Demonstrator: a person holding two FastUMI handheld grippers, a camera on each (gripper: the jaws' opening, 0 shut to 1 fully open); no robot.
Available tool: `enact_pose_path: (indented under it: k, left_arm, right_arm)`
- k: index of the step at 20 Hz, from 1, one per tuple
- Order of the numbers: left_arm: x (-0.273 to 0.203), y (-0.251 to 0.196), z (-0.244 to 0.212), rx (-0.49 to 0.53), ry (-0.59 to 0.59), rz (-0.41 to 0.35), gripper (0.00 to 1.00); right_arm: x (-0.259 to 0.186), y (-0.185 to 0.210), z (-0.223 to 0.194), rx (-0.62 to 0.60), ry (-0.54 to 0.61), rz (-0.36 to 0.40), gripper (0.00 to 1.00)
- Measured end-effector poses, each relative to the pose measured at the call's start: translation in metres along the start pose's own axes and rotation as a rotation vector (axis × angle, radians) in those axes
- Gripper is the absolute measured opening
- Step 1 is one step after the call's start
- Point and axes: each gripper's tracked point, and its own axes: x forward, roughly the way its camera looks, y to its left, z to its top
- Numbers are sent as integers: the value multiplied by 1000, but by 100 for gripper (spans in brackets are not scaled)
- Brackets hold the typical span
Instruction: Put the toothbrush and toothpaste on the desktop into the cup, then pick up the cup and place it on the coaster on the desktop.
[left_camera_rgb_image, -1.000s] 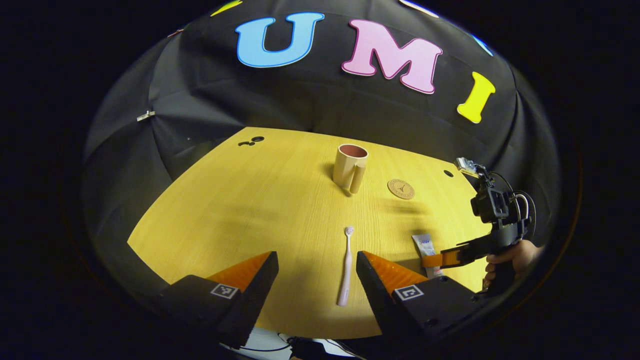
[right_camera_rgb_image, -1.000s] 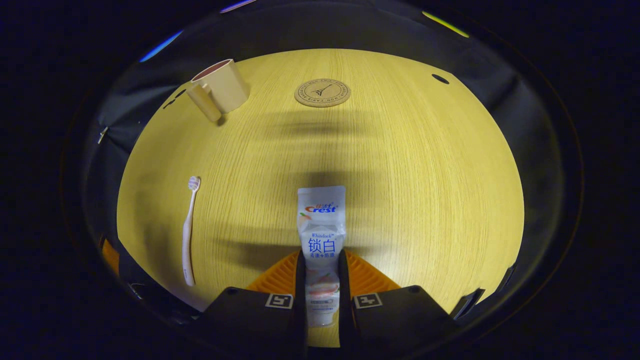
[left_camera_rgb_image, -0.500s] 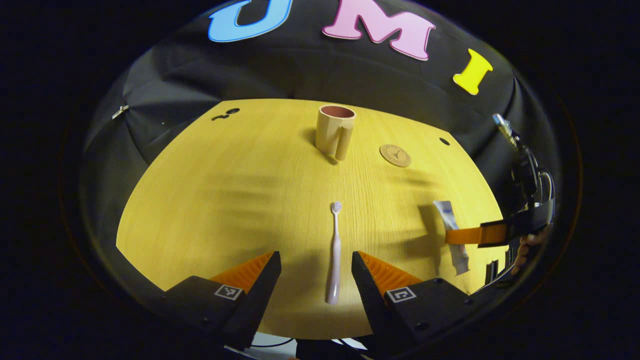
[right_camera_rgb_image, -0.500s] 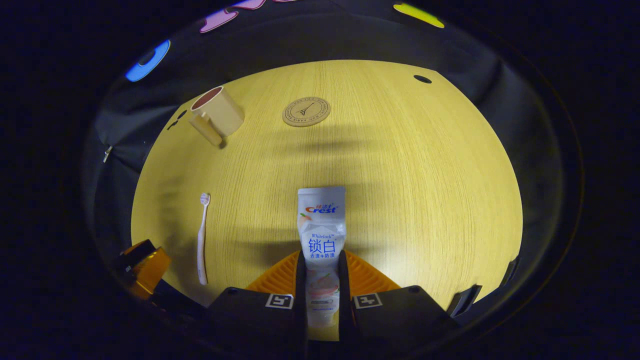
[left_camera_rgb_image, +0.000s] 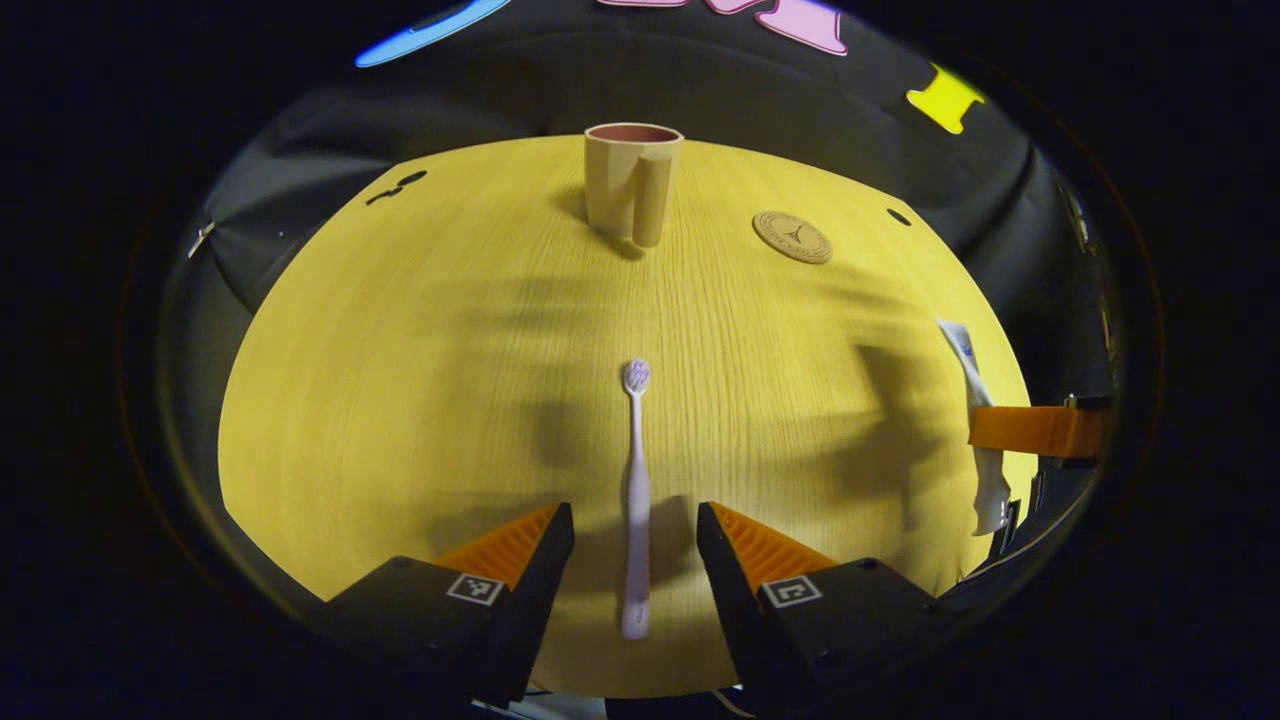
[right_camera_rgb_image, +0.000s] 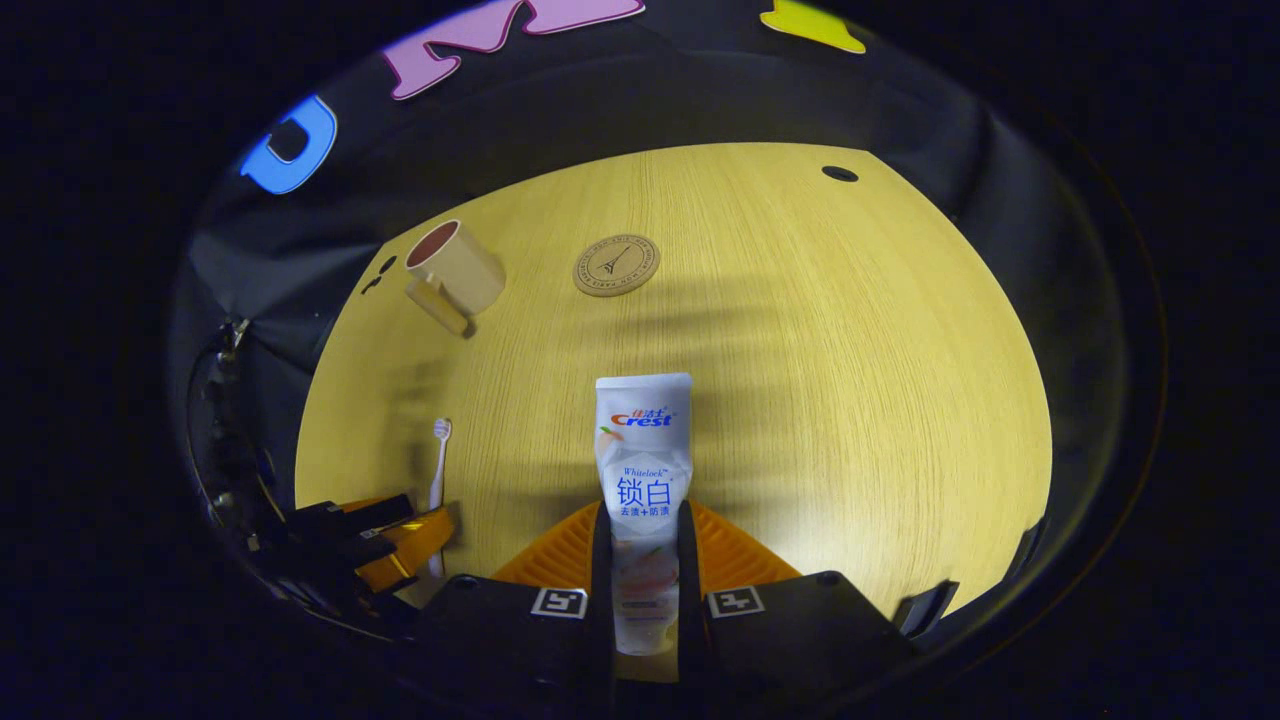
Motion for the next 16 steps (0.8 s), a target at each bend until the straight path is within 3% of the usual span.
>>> enact_pose_path:
  k: [4, 5, 6, 9, 12, 16]
  left_arm:
    - [7, 8, 3, 51, 27, 58, 69]
    - [8, 9, 1, 75, 44, 62, 70]
    - [13, 2, 3, 87, 61, 57, 52]
    - [11, -4, 4, 128, 76, 51, 17]
    - [8, -4, 4, 122, 81, 37, 8]
    - [7, -2, 4, 125, 73, 26, 7]
  right_arm:
    - [1, 0, 5, -11, -7, 27, 28]
    - [1, 1, 6, -9, -9, 28, 29]
    - [1, 1, 5, -11, -11, 27, 29]
    - [1, 4, 5, -8, -10, 19, 28]
    - [-1, 8, 8, 7, -25, 15, 28]
    - [-2, 8, 11, 2, -29, -5, 28]
